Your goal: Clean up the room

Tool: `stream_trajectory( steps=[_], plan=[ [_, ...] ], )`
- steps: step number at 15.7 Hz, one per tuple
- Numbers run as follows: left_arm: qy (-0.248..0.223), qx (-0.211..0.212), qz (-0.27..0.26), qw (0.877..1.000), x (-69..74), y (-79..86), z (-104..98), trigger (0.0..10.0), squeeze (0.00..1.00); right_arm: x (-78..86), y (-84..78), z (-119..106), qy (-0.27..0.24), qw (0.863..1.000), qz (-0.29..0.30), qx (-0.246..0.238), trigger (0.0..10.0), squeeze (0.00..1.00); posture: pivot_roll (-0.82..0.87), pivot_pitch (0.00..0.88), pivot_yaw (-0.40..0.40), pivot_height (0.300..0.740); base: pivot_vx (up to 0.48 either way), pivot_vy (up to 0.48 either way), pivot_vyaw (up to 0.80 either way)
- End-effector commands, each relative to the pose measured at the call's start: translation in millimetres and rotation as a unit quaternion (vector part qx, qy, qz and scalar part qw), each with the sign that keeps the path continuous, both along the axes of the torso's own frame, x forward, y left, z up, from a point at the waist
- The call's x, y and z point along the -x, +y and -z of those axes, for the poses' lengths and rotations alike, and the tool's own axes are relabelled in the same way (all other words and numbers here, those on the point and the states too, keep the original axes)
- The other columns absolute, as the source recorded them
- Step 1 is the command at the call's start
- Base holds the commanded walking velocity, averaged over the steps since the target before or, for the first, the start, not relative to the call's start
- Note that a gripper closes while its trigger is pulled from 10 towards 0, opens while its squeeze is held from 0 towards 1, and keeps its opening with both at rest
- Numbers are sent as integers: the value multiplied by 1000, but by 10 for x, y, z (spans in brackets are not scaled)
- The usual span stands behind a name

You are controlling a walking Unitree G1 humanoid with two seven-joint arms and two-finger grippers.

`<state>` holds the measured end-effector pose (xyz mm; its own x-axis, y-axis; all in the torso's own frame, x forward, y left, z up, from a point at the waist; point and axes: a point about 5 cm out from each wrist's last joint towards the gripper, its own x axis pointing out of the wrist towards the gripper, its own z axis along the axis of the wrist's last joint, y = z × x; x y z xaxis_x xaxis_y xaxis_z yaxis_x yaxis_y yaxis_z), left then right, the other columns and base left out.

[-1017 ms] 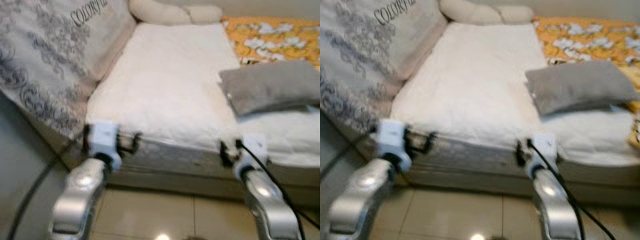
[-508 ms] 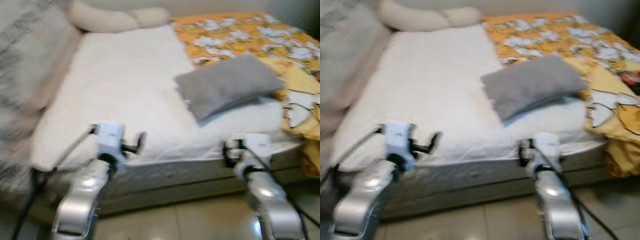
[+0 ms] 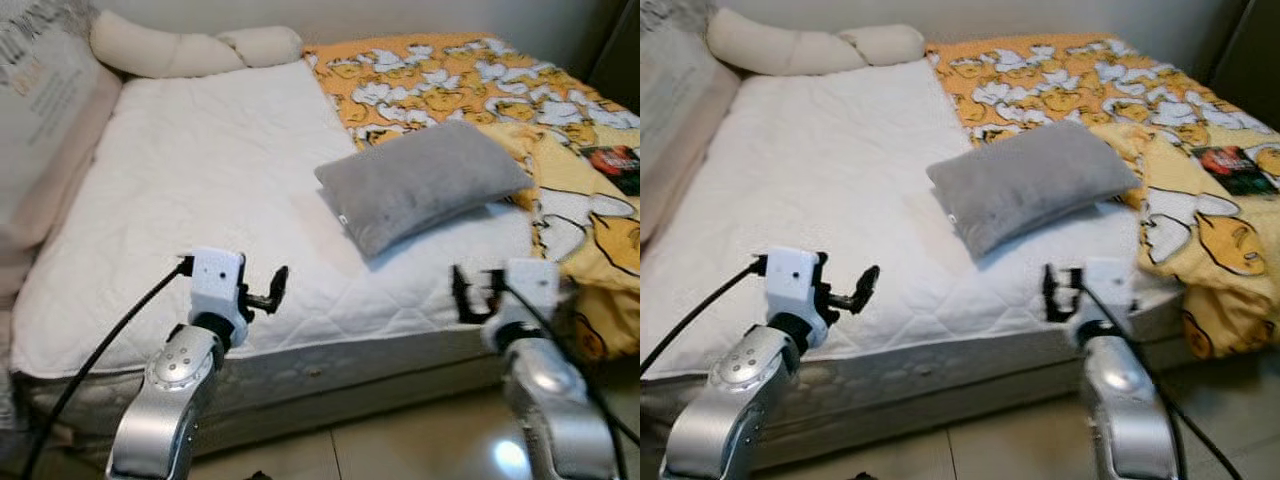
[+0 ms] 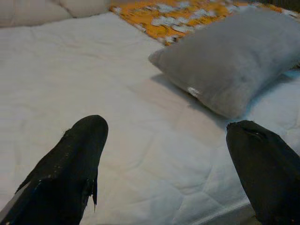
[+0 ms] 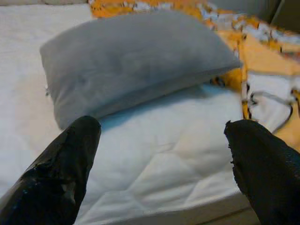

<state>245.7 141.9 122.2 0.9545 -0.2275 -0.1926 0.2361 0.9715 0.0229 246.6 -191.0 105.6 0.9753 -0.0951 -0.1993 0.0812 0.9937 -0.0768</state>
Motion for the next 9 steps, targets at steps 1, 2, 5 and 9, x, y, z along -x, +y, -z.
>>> stream_trajectory(
  steps=[1,2,5,9],
  plan=[
    [-6,-8,-18,1000,-3,86,-22,10000,0,-51,85,-47,-19,999,-13,22,10000,0,39,0,5,740,247,0,0],
    [-7,-7,-20,1000,-6,90,-24,10000,0,-58,73,-46,-23,999,-9,40,10000,0,40,0,5,740,247,0,0],
    [-14,-4,-18,1000,-13,76,-47,10000,0,-60,75,-49,-27,999,-10,22,10000,0,38,0,10,740,258,0,0],
    [-18,0,-17,1000,-35,79,-66,10000,0,-44,60,-66,-37,999,-7,13,10000,0,33,0,19,740,275,0,0]
  ],
)
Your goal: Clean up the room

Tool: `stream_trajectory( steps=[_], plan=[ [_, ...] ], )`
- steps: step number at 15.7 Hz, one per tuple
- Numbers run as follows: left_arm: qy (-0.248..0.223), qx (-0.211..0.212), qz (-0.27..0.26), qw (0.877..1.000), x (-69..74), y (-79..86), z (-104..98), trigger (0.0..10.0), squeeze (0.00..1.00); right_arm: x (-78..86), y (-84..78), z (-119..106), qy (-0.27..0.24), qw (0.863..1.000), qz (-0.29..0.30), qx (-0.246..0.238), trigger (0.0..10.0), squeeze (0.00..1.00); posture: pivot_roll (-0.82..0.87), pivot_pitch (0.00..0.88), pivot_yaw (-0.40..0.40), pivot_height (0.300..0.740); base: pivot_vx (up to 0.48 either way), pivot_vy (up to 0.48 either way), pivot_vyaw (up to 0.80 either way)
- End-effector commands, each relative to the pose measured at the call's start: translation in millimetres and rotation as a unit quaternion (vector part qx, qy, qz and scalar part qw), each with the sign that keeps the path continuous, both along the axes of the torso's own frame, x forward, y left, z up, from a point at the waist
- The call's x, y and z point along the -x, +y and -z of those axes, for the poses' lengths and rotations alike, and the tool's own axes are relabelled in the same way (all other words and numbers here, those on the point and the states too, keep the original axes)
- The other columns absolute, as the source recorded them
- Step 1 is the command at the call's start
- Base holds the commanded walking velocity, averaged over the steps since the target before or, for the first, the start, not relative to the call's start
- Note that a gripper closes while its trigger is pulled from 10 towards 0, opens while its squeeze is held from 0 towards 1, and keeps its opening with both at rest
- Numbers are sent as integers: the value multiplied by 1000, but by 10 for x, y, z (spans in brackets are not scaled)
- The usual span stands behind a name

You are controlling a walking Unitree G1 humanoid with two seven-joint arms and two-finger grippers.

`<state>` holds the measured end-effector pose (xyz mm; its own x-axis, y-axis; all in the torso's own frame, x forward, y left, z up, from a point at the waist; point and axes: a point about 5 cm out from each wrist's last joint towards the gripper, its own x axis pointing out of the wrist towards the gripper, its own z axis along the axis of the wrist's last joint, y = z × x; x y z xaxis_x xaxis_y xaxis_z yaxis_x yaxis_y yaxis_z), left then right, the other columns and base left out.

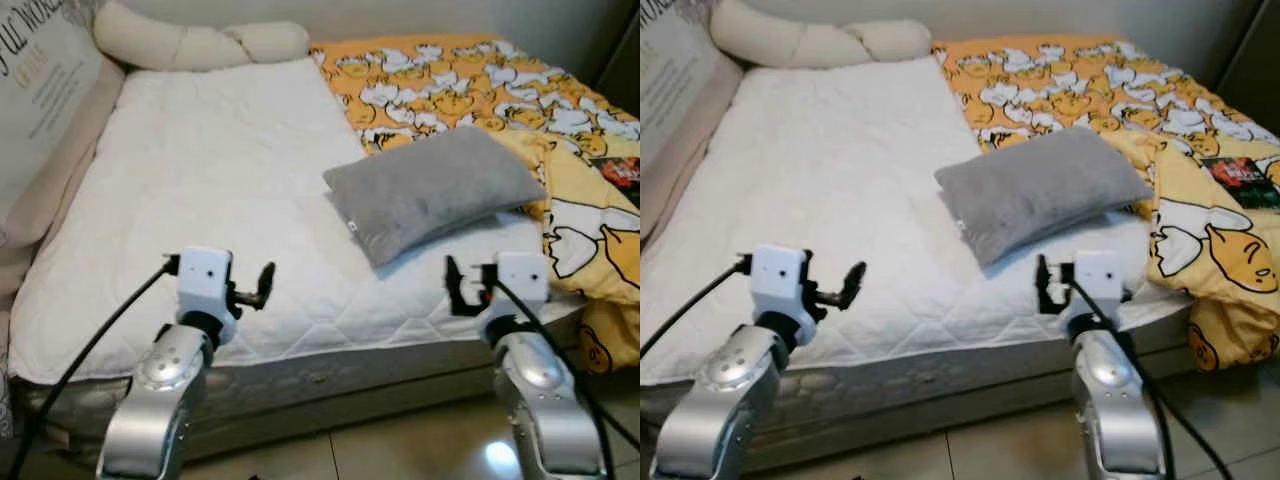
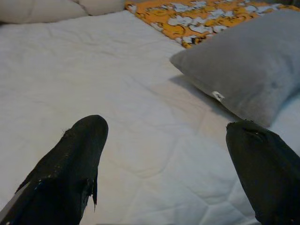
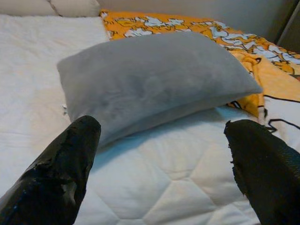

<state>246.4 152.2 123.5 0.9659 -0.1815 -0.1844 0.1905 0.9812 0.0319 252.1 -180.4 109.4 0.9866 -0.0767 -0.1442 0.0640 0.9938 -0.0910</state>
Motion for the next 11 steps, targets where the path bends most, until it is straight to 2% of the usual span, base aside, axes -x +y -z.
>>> stream_trajectory(
  steps=[1,11],
  plan=[
    [-13,3,6,1000,-29,-25,-54,10000,0,15,-51,-27,-10,1000,4,3,10000,0,33,0,19,740,281,0,0],
    [-16,4,12,1000,-48,-37,-65,10000,0,16,-50,-8,-8,1000,1,-1,10000,0,34,0,22,740,306,0,0]
  ],
)
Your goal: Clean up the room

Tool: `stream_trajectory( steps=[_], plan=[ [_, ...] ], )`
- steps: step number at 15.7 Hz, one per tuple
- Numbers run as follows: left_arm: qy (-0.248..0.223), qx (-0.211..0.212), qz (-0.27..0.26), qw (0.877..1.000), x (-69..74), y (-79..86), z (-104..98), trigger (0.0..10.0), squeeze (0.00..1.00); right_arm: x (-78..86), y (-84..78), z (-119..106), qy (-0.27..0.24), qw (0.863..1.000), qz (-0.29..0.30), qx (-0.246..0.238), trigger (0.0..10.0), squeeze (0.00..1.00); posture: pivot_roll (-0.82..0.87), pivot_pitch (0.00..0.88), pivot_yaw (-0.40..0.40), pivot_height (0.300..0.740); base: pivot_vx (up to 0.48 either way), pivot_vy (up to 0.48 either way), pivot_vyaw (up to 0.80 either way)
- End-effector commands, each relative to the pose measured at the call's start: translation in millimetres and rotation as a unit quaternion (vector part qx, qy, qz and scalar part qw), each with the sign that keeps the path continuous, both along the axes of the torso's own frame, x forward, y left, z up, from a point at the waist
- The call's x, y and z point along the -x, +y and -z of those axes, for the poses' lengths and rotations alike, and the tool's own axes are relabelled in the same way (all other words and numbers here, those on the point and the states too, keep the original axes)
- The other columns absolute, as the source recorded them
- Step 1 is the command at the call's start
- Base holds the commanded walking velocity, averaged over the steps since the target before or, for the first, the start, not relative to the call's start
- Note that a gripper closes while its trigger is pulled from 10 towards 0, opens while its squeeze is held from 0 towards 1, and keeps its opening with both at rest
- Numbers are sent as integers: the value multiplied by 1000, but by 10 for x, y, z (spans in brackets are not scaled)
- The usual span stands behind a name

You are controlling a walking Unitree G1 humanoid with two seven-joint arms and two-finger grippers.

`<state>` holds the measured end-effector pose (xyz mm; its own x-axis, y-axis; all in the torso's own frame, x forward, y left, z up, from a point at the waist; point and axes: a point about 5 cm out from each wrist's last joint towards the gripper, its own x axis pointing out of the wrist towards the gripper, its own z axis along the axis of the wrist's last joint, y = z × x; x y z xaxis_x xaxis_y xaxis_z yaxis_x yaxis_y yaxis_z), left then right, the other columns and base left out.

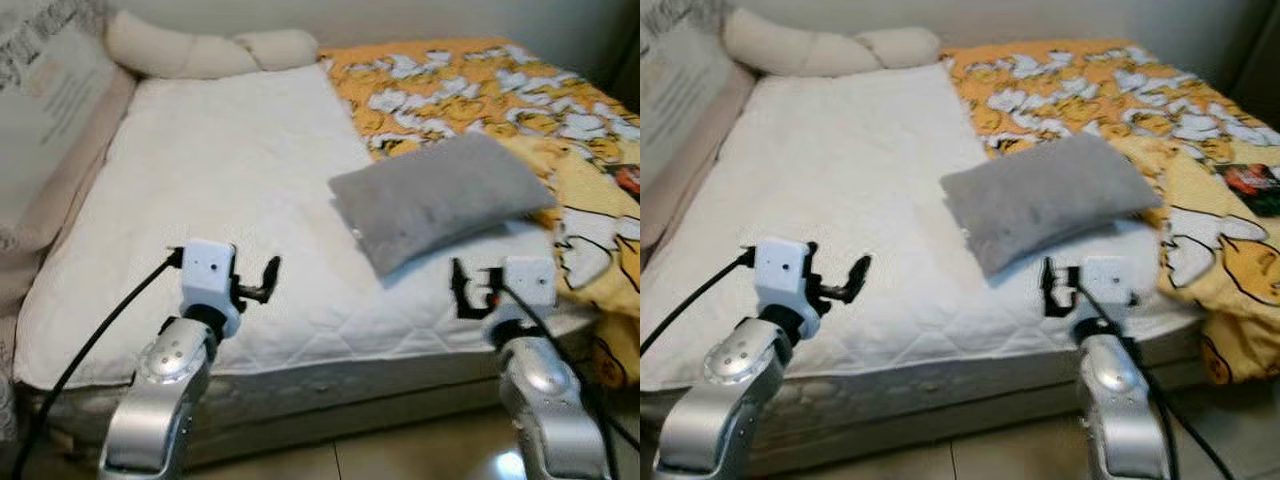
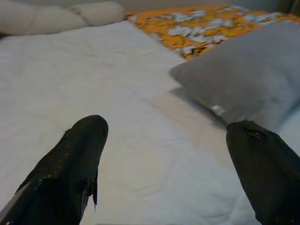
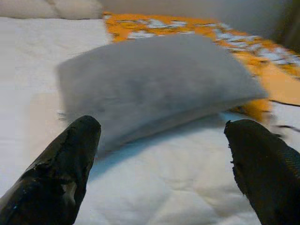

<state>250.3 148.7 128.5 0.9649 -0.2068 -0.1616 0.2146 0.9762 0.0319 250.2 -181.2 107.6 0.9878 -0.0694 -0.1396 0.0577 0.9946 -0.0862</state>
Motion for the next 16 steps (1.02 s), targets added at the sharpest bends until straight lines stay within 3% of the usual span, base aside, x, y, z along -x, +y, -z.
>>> stream_trajectory(
  steps=[1,16],
  plan=[
    [-5,2,-1,1000,-6,-7,-16,10000,0,-7,-43,-28,-5,1000,4,3,10000,0,35,0,20,740,319,0,0],
    [3,1,13,1000,22,-39,20,10000,0,14,-50,-4,-1,1000,3,7,10000,0,28,0,30,740,321,0,0]
  ],
)
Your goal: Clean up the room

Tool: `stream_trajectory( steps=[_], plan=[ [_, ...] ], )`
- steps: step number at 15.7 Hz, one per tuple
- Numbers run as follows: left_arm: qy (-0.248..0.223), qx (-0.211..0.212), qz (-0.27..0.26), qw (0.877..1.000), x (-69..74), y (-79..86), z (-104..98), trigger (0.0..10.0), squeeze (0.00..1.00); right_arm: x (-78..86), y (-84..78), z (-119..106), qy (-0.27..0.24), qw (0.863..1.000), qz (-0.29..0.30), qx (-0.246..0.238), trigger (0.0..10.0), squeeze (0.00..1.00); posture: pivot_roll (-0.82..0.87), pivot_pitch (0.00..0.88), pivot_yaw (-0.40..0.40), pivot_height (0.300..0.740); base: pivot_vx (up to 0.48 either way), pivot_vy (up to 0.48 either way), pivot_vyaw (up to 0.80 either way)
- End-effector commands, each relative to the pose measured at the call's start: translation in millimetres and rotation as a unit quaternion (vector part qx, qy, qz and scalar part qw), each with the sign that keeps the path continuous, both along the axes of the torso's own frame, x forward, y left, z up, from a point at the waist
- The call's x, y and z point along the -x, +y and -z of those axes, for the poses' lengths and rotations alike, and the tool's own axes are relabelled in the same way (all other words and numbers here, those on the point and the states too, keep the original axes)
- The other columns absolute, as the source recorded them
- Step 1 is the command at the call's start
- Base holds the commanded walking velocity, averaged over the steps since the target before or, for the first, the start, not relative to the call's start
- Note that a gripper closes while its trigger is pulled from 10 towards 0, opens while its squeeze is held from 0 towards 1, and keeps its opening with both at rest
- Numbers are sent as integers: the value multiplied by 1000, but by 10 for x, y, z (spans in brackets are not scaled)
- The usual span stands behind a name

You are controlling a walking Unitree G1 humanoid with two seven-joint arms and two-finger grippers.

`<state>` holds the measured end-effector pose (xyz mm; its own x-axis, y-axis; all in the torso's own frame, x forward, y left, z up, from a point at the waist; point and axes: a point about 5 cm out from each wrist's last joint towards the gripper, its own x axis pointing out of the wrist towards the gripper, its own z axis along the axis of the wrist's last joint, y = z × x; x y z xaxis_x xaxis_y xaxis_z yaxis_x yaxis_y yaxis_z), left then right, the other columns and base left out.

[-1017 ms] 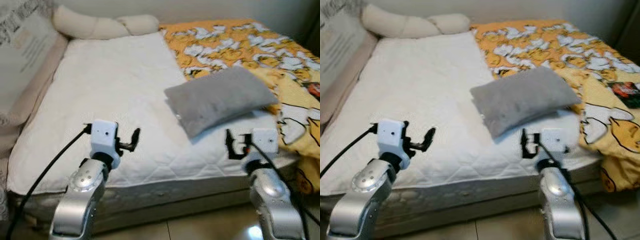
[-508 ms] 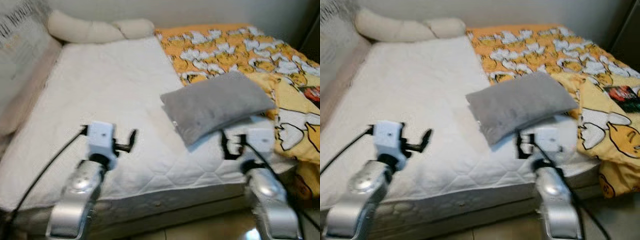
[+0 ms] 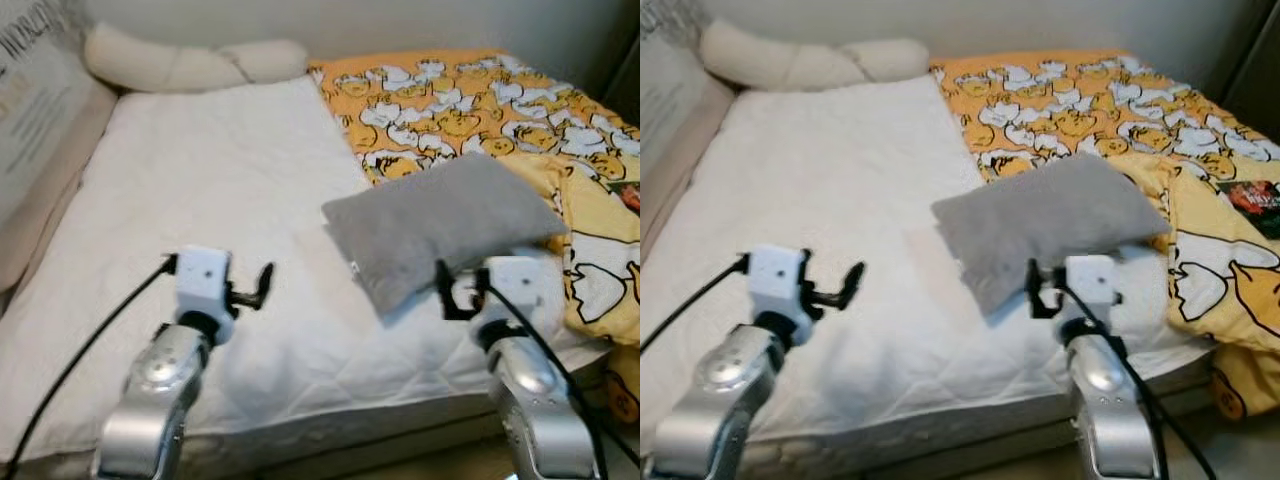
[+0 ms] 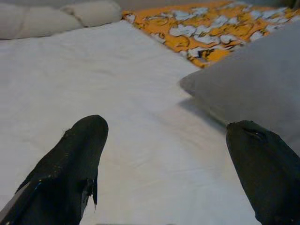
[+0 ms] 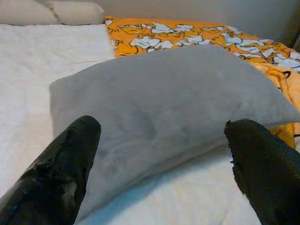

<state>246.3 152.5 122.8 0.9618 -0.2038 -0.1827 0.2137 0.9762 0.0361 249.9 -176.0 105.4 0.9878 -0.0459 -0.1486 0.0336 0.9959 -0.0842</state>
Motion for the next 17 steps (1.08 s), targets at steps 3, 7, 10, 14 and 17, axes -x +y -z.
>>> stream_trajectory(
  steps=[3,7,10,14,17],
  plan=[
    [-10,3,18,1000,-45,-81,-46,10000,0,2,-107,-23,-7,1000,17,6,10000,0,26,0,34,740,319,0,0],
    [-9,-2,22,1000,-24,-84,-39,10000,0,32,-87,38,11,1000,14,-12,10000,0,30,0,34,740,144,0,0],
    [-7,-7,19,1000,-26,-70,-26,10000,0,58,-99,109,34,998,23,-41,10000,0,32,0,37,740,0,0,0],
    [-1,-9,17,1000,-56,-63,-18,10000,0,58,-106,159,61,997,20,-52,10000,0,29,0,40,740,0,0,0],
    [2,-5,-3,1000,-89,-44,-23,10000,0,43,-61,124,57,998,-11,-29,10000,0,28,0,41,740,0,0,0]
  ],
)
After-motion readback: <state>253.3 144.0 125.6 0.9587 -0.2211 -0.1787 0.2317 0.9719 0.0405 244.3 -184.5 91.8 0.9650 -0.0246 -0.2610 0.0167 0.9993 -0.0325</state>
